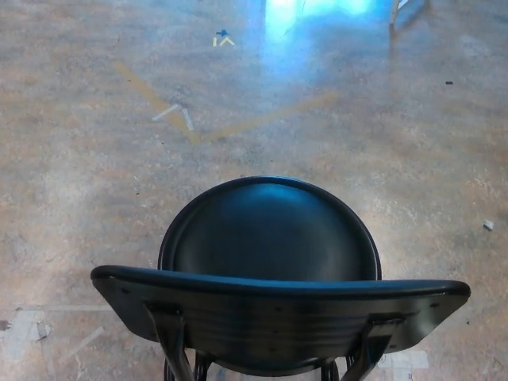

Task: Use the right hand to rotate the back of the chair to its left.

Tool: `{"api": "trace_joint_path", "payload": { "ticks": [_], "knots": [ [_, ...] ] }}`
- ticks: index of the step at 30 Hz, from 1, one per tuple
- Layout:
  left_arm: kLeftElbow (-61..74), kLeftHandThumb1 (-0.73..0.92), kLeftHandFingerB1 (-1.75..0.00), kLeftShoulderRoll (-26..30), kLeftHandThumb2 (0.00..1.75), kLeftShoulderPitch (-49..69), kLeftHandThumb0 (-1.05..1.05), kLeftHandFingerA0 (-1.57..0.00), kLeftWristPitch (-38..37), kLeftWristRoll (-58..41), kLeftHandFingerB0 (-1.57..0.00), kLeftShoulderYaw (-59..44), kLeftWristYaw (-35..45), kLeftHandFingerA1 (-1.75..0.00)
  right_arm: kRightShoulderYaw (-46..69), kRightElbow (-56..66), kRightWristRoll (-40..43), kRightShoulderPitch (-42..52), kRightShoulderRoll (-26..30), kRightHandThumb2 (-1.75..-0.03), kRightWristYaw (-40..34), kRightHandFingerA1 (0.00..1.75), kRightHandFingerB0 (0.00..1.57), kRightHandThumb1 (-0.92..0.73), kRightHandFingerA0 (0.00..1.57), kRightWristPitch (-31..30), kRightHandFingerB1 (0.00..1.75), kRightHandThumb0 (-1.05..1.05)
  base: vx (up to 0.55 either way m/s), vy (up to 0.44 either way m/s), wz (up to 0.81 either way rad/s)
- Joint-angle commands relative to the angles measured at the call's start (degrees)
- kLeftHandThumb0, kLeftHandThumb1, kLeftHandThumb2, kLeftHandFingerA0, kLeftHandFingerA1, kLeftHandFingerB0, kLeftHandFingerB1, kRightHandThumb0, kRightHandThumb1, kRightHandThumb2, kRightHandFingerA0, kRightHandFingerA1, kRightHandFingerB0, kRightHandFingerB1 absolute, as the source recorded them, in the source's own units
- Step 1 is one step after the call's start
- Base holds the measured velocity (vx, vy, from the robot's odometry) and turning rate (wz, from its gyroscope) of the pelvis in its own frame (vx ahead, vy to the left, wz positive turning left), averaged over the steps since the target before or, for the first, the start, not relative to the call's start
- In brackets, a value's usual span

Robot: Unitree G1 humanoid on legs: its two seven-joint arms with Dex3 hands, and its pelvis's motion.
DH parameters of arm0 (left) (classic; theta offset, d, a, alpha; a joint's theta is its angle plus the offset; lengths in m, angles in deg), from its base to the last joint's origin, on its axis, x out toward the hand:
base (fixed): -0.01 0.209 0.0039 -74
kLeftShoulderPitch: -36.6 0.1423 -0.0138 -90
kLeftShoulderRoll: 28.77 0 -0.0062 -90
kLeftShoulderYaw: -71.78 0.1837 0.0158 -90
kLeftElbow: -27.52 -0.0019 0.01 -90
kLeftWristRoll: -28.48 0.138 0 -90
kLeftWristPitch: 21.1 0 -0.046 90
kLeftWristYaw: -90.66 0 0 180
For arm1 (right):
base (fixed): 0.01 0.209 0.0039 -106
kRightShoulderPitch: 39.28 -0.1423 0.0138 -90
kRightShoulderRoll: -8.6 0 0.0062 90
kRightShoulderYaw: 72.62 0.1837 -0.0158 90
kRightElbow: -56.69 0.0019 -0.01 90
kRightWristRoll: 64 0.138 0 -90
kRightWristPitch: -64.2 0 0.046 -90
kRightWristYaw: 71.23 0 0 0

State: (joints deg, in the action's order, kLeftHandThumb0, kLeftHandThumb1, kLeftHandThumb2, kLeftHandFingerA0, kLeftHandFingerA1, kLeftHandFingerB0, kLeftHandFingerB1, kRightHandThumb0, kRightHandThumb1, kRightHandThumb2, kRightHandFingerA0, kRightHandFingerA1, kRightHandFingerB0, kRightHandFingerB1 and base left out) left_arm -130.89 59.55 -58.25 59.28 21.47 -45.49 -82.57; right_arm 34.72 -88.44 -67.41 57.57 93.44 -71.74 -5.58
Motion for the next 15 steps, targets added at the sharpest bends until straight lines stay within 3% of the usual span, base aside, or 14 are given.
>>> {"api": "trace_joint_path", "payload": {
  "ticks": [1, 2, 5, 8, 9, 12, 13, 14, 15],
  "knots": [
    [-3.31, 0.51, -0.49, -0.30, 0.55, -1.40, -0.46, -0.49, -7.36, -6.05, -0.54, -4.64, 4.53, -0.56, 1.63, -0.97, 3.06, 0.46, -0.49, -0.61, -1.34, 0.26, 0.04, -0.73, 0.04, 12.86, 0.25, -0.50, 0.00, 0.000, 0.00],
    [-3.50, 0.51, -0.48, -0.18, 0.55, -1.44, -0.47, -0.50, -7.47, -5.91, -0.54, -4.74, 4.58, -0.54, 1.59, -0.68, 3.06, 0.44, -0.64, -0.86, -1.37, 0.29, 0.00, -0.52, 0.00, 12.96, 0.27, -0.54, 0.00, 0.000, 0.00],
    [-4.09, 0.51, -0.48, 0.00, 0.55, -1.84, -0.46, -0.50, -7.85, -5.90, -0.54, -5.44, 5.24, -0.53, 1.37, -0.37, 2.92, 0.18, -0.76, -0.87, -1.41, 0.25, 0.00, -0.55, 0.00, 13.86, 0.21, -0.59, 0.00, 0.000, 0.00],
    [-4.58, 0.51, -0.48, 0.07, 0.55, -2.01, -0.46, -0.50, -8.25, -5.87, -0.54, -5.73, 5.54, -0.53, 1.23, -0.92, 3.04, 0.02, -0.68, -0.87, -1.44, 0.25, 0.00, -0.55, 0.00, 14.62, 0.21, -0.59, 0.00, 0.000, 0.00],
    [-4.85, 0.50, -0.48, 0.25, 0.54, -2.24, -0.47, -0.53, -7.89, -5.86, -0.54, -5.82, 5.31, -0.52, 0.59, 2.05, 2.52, 0.42, -0.83, -0.71, -1.73, 0.15, 0.00, -0.70, 0.00, 16.27, 0.10, -0.51, 0.00, 0.000, 0.00],
    [-5.13, 0.50, -0.48, 0.31, 0.54, -2.34, -0.47, -0.53, -8.05, -5.87, -0.54, -5.91, 5.39, -0.52, 0.27, 2.37, 2.64, 0.54, -0.79, -0.71, -1.89, 0.15, 0.00, -0.70, 0.00, 16.67, 0.10, -0.51, 0.00, 0.000, 0.00],
    [-5.24, 0.49, -0.48, 0.49, 0.54, -2.51, -0.50, -0.55, -8.37, -5.56, -0.54, -5.57, 5.50, -0.52, -1.45, 9.38, -0.09, 1.47, 0.64, -0.85, -2.20, 0.04, 0.00, -0.57, 0.00, 20.95, 0.00, -0.80, 0.00, 0.000, 0.00],
    [-5.28, 0.49, -0.47, 0.50, 0.54, -2.59, -0.50, -0.54, -8.35, -5.61, -0.54, -5.56, 5.49, -0.52, -2.26, 11.38, -0.93, 2.08, 1.35, -0.62, -1.78, 0.00, 0.00, -0.75, 0.00, 20.86, 0.00, -0.65, 0.00, 0.000, 0.00],
    [-5.32, 0.49, -0.47, 0.52, 0.54, -2.63, -0.50, -0.54, -8.35, -5.66, -0.54, -5.53, 5.49, -0.52, -2.73, 12.47, -1.24, 2.46, 1.68, -0.62, -1.66, 0.00, 0.00, -0.75, 0.00, 20.69, 0.00, -0.65, 0.00, 0.000, 0.00]
  ]
}}
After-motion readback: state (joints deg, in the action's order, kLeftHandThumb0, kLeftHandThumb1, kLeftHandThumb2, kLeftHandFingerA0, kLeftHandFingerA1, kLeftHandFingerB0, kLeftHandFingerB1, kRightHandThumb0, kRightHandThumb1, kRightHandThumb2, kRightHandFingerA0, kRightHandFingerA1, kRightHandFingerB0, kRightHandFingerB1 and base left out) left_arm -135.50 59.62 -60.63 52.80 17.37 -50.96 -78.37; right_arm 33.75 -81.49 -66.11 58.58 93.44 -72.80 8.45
